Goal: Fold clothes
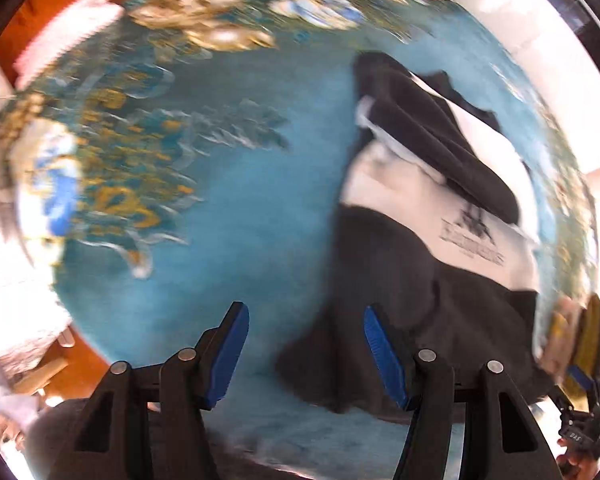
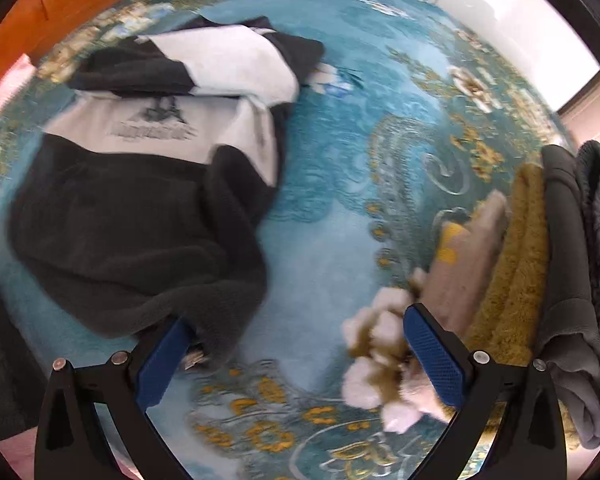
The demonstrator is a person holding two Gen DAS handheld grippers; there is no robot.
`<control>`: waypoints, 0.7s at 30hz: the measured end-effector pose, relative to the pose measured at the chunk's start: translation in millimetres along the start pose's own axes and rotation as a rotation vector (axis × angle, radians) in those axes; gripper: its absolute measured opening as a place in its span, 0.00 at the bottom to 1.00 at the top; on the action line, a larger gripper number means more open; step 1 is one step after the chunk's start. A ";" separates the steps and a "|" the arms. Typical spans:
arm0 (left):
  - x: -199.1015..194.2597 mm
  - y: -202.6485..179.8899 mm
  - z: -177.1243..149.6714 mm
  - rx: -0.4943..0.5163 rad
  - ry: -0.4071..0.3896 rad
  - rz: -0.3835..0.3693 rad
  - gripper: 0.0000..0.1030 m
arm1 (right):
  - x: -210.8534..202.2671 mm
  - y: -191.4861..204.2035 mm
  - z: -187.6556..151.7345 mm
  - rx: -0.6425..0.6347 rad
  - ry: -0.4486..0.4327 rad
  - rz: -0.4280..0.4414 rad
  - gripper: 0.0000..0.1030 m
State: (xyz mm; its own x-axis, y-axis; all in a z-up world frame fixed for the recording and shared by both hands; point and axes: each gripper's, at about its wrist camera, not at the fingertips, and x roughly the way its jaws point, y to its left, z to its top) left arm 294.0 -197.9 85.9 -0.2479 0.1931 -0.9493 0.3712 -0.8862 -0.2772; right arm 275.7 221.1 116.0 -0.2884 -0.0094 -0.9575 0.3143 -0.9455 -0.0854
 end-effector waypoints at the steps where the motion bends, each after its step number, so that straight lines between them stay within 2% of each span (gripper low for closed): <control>1: 6.8 -0.1 -2.2 -0.031 0.028 -0.045 0.62 | -6.4 0.9 0.9 0.000 -0.006 0.040 1.00; 3: 20.6 0.0 -6.7 -0.095 0.083 -0.136 0.62 | -19.2 3.3 1.7 -0.001 -0.023 0.100 1.00; 6: 40.3 -4.7 -14.0 -0.138 0.157 -0.159 0.61 | -29.1 7.7 3.5 0.009 -0.050 0.126 1.00; 9: 46.3 -12.1 -16.9 -0.131 0.185 -0.170 0.59 | -21.9 10.7 3.5 0.033 -0.041 0.127 1.00; 11: 50.9 -16.9 -18.0 -0.112 0.205 -0.163 0.51 | -12.8 9.4 3.3 0.059 -0.016 0.148 1.00; 13: 58.7 -21.1 -20.1 -0.097 0.239 -0.130 0.28 | -4.7 9.5 2.5 0.086 0.002 0.167 1.00; 15: 62.6 -23.6 -22.0 -0.100 0.253 -0.136 0.11 | 0.4 8.2 1.1 0.109 0.013 0.173 1.00; 16: 55.9 -22.8 -21.1 -0.112 0.218 -0.163 0.06 | 2.2 6.8 1.1 0.122 0.015 0.180 1.00; 17: 48.9 -22.1 -20.1 -0.124 0.182 -0.191 0.06 | 3.5 5.2 1.1 0.136 0.015 0.190 1.00; 20: 12.7 2.5 -15.8 -0.236 -0.022 -0.277 0.05 | 7.3 -1.2 -1.1 0.173 0.016 0.209 1.00; 21: 7.4 9.8 -14.0 -0.263 -0.051 -0.249 0.05 | 9.9 -3.6 -2.5 0.186 0.018 0.215 1.00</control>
State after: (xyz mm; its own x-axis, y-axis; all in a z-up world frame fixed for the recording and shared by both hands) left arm 308.3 -199.2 74.1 -0.4018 0.3622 -0.8411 0.5096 -0.6747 -0.5340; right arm 274.0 225.2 106.2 -0.2165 -0.2117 -0.9530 0.1950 -0.9659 0.1702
